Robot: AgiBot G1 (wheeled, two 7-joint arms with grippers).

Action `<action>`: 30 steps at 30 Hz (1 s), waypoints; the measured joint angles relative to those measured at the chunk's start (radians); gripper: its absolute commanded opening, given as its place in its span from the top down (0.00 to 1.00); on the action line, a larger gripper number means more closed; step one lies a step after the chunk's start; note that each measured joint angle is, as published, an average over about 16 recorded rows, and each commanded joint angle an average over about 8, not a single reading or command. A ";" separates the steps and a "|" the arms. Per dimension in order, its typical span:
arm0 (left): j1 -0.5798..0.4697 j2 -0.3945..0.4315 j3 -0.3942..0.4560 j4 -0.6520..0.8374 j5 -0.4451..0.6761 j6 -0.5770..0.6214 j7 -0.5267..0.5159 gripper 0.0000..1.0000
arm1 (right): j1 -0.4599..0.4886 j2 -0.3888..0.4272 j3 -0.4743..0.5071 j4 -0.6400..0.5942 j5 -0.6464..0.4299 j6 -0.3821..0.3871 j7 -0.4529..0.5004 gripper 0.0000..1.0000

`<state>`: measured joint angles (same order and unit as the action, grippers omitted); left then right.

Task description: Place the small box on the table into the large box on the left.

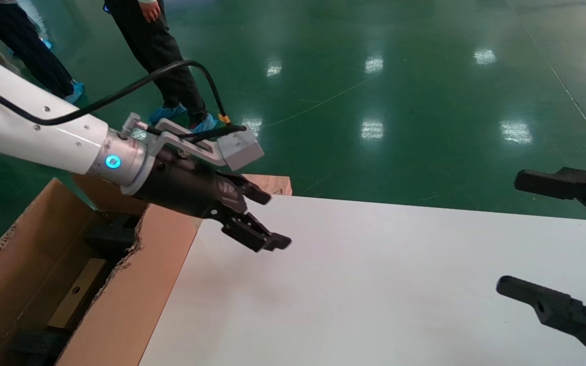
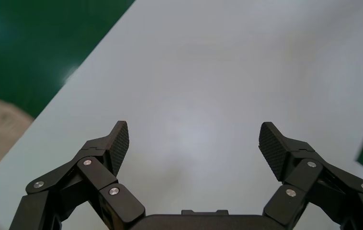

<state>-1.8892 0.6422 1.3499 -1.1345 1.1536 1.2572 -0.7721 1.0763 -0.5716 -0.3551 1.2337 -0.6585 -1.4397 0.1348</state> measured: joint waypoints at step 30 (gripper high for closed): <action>0.620 -0.024 -0.814 -0.114 -0.322 0.181 0.445 0.00 | 0.000 0.000 0.000 0.000 0.000 0.000 0.000 0.00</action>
<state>-1.2694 0.6186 0.5356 -1.2484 0.8318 1.4386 -0.3275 1.0763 -0.5716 -0.3551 1.2337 -0.6585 -1.4397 0.1348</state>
